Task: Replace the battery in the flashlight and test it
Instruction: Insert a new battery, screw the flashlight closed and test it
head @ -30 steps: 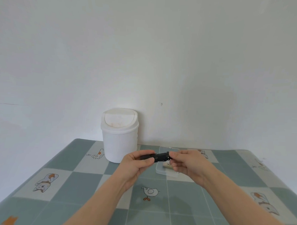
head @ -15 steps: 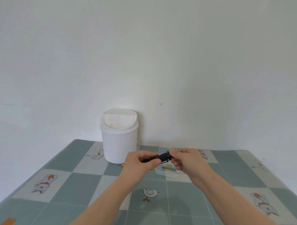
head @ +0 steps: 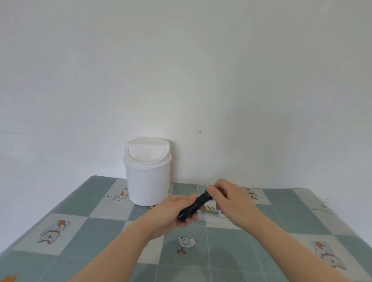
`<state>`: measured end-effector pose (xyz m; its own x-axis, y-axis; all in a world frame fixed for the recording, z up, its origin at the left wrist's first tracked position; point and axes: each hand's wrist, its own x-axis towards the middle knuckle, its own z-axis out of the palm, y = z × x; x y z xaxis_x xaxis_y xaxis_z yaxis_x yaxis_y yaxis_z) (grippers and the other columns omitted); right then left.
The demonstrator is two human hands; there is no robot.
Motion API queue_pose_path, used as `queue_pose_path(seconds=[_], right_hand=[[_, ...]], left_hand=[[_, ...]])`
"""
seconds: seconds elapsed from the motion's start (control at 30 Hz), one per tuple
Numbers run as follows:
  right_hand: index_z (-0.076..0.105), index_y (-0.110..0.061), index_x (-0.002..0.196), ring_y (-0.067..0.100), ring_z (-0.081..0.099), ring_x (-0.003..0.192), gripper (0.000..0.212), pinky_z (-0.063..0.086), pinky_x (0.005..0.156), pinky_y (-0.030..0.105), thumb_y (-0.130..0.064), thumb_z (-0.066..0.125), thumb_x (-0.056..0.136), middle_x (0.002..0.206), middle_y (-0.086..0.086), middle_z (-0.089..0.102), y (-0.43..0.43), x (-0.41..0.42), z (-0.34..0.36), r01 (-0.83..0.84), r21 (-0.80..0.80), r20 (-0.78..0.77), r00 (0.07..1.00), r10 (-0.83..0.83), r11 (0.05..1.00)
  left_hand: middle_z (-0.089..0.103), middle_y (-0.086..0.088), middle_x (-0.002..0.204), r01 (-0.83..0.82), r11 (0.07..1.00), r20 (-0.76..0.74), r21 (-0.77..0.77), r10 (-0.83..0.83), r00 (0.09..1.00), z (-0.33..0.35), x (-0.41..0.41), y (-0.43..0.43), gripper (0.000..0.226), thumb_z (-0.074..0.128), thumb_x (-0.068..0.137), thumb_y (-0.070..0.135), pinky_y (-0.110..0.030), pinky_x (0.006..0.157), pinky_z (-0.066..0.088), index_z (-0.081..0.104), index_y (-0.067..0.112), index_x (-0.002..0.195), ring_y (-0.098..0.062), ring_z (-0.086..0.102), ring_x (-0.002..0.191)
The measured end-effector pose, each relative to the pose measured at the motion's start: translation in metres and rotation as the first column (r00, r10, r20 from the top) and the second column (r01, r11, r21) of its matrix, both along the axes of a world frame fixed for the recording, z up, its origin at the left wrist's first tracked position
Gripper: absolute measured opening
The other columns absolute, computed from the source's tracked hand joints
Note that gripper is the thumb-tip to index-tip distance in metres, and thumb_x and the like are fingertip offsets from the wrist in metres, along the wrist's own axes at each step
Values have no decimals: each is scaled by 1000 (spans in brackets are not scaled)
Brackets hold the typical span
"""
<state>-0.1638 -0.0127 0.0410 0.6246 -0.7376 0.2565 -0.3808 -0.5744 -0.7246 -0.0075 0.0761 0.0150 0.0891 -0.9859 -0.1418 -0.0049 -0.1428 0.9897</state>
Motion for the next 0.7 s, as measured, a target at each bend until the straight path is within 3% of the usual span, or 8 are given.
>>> queue_pose_path(seconds=[0.07,0.13,0.33,0.53,0.63,0.7], right_hand=[[44,-23,69,14,41,53,32,33,55,29,-39,38,95,54,-5,46,3,-2,-1,-27,-248,-102,995,2,968],[35,-26,62,17,40,53,38,33,55,31,-38,32,97,51,-3,42,5,-3,0,-41,-351,-135,991,-7,935],[28,-21,51,16,28,50,46,26,52,32,-30,38,95,48,-2,30,2,5,0,34,-292,10,999,-33,956],[27,-17,52,17,25,51,45,22,52,33,-28,37,94,50,0,29,-1,11,0,177,-130,63,984,-170,976],[26,-16,51,17,24,50,45,21,50,31,-26,37,94,50,-1,26,-2,14,0,226,10,112,968,-226,974],[25,-16,51,17,22,48,44,20,48,28,-24,37,93,50,-1,25,-2,15,-1,251,116,128,956,-266,961]], left_hand=[[56,0,65,88,995,-126,45,-81,989,2,0,3,41,43,96,40,-18,56,37,68,7,99,-10,45,55],[56,-1,65,148,988,-190,51,-136,972,4,-1,4,41,45,93,40,-18,56,40,67,6,99,-10,45,56],[58,-3,71,124,992,-172,-39,-129,977,4,-7,1,35,45,96,30,-19,64,45,66,4,104,-11,51,64],[62,0,71,-81,970,182,-229,125,975,6,-18,-5,24,47,97,22,-17,65,45,69,15,91,-10,51,62],[61,5,69,-148,920,379,-362,290,879,7,-26,-7,18,51,95,23,-18,64,38,69,23,91,-8,47,62],[61,5,74,-147,879,524,-454,396,754,6,-28,-9,18,52,94,26,-16,62,36,68,23,100,-8,48,66]])
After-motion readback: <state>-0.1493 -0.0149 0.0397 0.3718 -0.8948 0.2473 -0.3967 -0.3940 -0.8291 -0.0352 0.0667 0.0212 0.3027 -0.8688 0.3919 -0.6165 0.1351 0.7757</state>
